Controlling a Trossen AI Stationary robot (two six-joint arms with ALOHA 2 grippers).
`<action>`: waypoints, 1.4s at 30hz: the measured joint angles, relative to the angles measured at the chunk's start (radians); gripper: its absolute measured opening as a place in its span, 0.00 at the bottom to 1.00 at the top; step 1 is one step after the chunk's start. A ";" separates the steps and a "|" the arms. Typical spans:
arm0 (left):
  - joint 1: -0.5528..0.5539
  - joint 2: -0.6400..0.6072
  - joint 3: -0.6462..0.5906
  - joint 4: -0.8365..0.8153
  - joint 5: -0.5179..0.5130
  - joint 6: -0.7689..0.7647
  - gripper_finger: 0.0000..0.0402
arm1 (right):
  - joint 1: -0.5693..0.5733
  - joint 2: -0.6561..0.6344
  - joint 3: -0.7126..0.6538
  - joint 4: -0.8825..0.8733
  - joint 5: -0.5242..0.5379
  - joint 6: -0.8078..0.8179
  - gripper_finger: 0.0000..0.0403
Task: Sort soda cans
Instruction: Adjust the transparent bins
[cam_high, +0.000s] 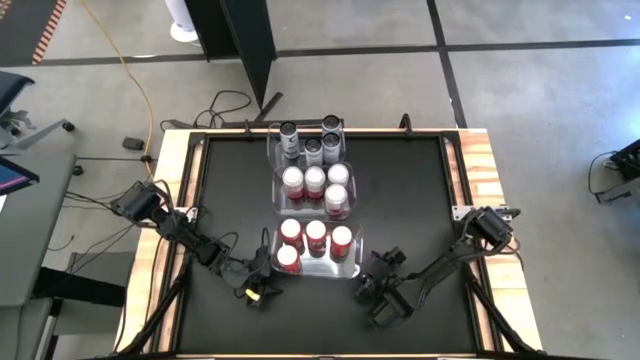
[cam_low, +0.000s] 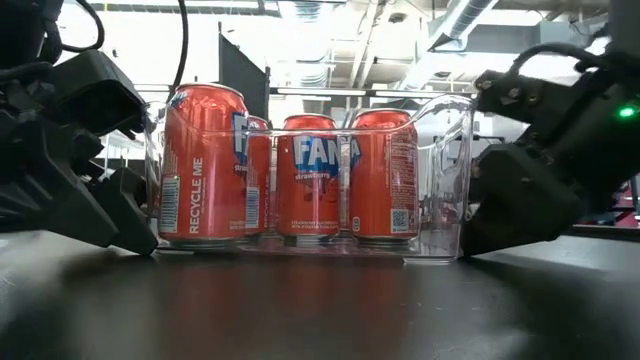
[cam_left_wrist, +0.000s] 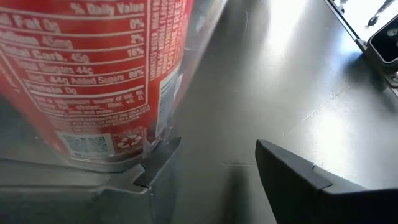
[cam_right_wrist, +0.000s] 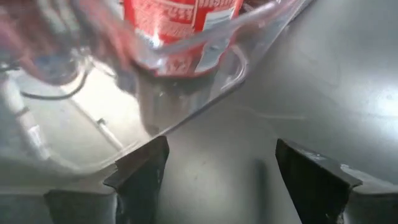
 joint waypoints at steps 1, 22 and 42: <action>-0.003 0.000 0.000 -0.001 0.001 -0.006 0.51 | 0.010 0.000 0.000 -0.001 -0.004 0.010 0.84; -0.047 -0.001 -0.002 -0.028 0.012 -0.153 0.64 | 0.058 0.006 0.080 0.115 0.111 -0.161 0.90; -0.065 -0.009 -0.006 0.009 0.036 -0.164 0.64 | -0.100 0.006 0.080 0.185 0.126 -0.233 0.90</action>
